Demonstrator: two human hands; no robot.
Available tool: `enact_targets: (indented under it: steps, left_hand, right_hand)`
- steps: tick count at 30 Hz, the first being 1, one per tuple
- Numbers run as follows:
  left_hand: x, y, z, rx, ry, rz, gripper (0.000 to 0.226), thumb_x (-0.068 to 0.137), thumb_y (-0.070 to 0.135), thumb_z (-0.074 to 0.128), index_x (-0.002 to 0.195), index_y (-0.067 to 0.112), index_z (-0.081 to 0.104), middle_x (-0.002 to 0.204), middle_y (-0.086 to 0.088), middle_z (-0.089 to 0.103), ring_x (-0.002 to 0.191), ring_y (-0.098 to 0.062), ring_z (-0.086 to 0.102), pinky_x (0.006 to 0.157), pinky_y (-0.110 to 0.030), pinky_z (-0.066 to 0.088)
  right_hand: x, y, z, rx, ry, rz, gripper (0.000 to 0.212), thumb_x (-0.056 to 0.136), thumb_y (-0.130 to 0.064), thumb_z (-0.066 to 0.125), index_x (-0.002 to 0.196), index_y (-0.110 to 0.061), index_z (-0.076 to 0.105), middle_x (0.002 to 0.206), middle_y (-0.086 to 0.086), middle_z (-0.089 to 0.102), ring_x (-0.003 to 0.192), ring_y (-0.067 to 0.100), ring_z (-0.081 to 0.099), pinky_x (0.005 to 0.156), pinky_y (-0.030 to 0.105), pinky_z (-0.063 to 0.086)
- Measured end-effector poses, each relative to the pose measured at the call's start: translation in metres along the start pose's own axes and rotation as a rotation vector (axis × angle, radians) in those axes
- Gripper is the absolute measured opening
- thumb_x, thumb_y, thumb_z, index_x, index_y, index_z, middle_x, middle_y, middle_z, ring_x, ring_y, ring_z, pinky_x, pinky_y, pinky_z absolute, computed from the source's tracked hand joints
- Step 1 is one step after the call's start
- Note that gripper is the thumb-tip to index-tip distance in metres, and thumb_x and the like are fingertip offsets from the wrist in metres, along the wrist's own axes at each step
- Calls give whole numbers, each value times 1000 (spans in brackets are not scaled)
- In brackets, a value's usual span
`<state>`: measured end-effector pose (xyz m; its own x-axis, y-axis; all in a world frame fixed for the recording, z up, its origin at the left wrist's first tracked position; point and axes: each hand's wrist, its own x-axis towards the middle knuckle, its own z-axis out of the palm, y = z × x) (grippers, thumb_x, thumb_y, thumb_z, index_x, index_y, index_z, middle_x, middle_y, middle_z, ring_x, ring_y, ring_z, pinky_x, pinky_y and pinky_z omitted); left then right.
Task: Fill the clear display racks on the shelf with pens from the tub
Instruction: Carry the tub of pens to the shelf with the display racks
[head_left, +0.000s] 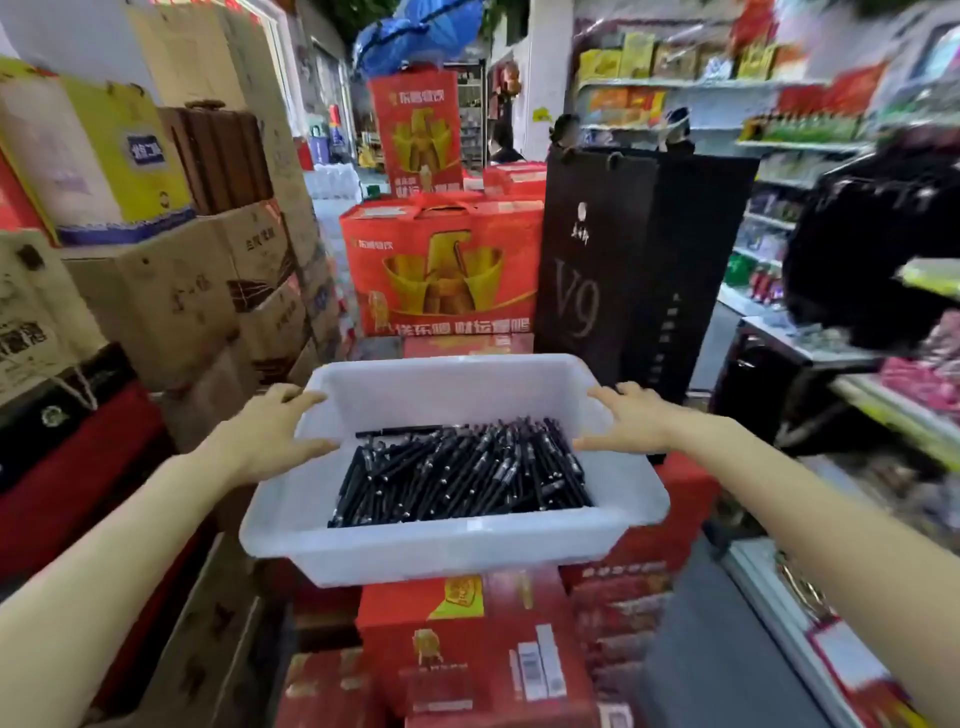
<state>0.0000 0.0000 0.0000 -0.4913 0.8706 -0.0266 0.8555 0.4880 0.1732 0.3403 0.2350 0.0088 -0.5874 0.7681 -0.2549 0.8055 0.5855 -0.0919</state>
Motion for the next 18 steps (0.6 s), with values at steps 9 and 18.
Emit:
enact_targets:
  steps: [9, 18]
  left_hand:
    - [0, -18, 36, -342, -22, -96, 74, 84, 49, 64, 147, 31, 30, 149, -12, 29, 134, -32, 34, 106, -43, 34]
    - [-5, -11, 43, -518, 5, -135, 72, 87, 46, 62, 148, 32, 26, 148, -12, 34, 132, -33, 37, 103, -41, 34]
  right_hand:
    - [0, 15, 26, 290, 9, 35, 88, 83, -57, 62, 152, -29, 15, 152, 16, 21, 135, 33, 33, 105, 38, 34]
    - [22, 18, 39, 404, 133, 57, 83, 76, -51, 72, 146, -31, 32, 146, 14, 36, 131, 31, 39, 104, 39, 37]
